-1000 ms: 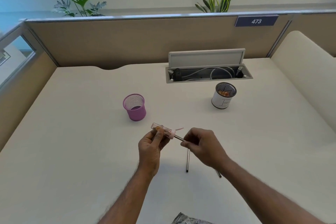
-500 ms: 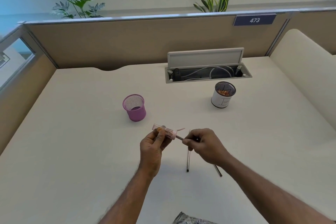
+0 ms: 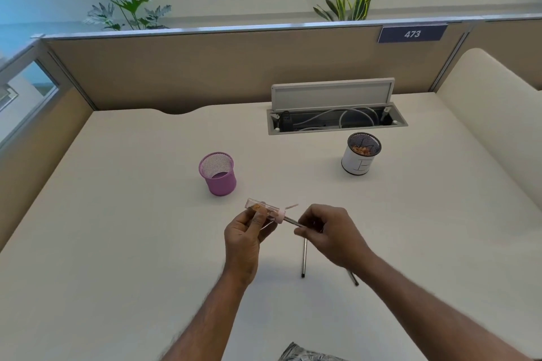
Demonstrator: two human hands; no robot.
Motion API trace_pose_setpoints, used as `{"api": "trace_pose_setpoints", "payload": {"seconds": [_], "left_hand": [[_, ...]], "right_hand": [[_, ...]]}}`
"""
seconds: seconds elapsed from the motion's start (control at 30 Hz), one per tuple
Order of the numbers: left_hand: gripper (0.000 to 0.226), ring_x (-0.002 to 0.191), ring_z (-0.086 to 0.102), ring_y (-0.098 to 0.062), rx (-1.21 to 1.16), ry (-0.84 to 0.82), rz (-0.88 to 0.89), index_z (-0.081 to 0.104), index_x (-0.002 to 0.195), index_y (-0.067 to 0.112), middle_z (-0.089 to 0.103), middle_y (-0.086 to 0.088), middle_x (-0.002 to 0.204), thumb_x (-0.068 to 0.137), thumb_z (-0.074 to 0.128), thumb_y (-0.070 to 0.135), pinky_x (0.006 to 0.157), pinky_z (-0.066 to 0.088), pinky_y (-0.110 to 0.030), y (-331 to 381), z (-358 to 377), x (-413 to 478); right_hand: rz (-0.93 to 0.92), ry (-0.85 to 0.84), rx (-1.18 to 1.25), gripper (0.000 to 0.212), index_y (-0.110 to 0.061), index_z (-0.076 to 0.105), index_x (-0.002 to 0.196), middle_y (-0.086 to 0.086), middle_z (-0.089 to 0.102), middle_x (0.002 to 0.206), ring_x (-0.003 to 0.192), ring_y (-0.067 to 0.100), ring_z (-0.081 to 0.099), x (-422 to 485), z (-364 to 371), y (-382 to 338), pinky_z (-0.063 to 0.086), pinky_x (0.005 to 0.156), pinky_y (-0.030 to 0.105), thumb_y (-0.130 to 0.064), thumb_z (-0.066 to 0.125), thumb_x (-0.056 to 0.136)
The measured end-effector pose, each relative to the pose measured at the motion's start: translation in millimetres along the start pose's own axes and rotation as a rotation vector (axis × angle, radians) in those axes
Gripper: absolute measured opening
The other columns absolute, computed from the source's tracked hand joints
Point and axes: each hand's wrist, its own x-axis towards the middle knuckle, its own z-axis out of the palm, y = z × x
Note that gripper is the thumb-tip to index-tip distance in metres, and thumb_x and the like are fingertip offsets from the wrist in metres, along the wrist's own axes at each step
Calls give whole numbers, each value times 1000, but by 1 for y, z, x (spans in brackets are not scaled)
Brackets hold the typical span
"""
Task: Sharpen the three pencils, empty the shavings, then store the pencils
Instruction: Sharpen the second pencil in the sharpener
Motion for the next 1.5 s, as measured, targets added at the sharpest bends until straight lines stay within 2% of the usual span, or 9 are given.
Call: {"api": "trace_pose_setpoints", "payload": {"seconds": [0.1, 0.23, 0.53, 0.77, 0.9, 1.1, 1.2, 1.33, 1.5], "left_hand": [[21, 93, 73, -28, -9, 26, -7, 79, 87, 14, 77, -13, 94, 84, 63, 27, 79, 58, -30, 0, 2, -2], [22, 93, 72, -31, -40, 60, -23, 77, 88, 8, 75, -17, 94, 83, 64, 25, 82, 58, -33, -1, 4, -2], [24, 96, 72, -27, -35, -27, -27, 79, 87, 9, 74, -9, 97, 84, 62, 24, 82, 58, -32, 2, 3, 2], [23, 96, 71, -28, -51, -54, -55, 79, 88, 10, 74, -9, 100, 85, 60, 22, 82, 57, -32, 2, 2, 5], [22, 93, 73, -26, -42, -20, -33, 79, 88, 10, 76, -9, 95, 84, 62, 24, 80, 58, -31, 1, 2, 4], [22, 93, 73, -27, -30, 0, -2, 79, 86, 11, 77, -10, 91, 85, 63, 25, 81, 57, -30, 0, 3, 0], [22, 93, 73, -30, -48, 36, 9, 79, 86, 9, 76, -15, 93, 83, 65, 26, 82, 58, -32, 1, 5, -1], [21, 89, 73, -25, -61, 60, 3, 78, 84, 9, 76, -12, 89, 83, 63, 23, 81, 59, -32, 0, 6, -2], [24, 91, 72, -26, -66, 38, -25, 75, 88, 2, 76, -11, 90, 83, 62, 22, 84, 59, -35, 3, 5, 1]], "right_hand": [[-291, 183, -329, 15, -16, 65, 74, -7, 61, 70, 56, 18, 54, -5, 7, 3, 45, 48, 31, -18, 78, 79], [-319, 169, -248, 24, -14, 56, 68, -16, 40, 63, 53, 7, 38, -4, 9, 7, 33, 49, 23, -12, 76, 81], [232, -236, 444, 26, -20, 67, 62, 10, 64, 62, 39, 9, 39, 6, -10, -1, 30, 41, 19, -11, 71, 86], [536, -510, 728, 15, 2, 65, 91, 9, 58, 63, 38, 9, 35, 9, -19, 2, 24, 37, 17, -14, 67, 89], [392, -376, 607, 21, -3, 64, 87, 6, 56, 64, 41, 14, 43, 6, -12, 0, 29, 39, 20, -3, 80, 75], [-237, 116, -273, 15, -18, 65, 78, -7, 60, 70, 59, 13, 54, -2, 0, 2, 45, 52, 30, -21, 80, 77], [-412, 204, -391, 15, -13, 63, 76, -2, 55, 70, 52, 21, 50, -7, 4, 3, 40, 44, 27, -16, 77, 81], [-379, 172, -273, 24, -11, 56, 68, -10, 41, 66, 52, 13, 38, -4, 7, 3, 35, 49, 23, -10, 76, 81], [-42, 16, 87, 23, -9, 62, 63, -12, 53, 55, 50, 4, 43, 1, 4, 2, 32, 52, 14, -12, 78, 79]]}}
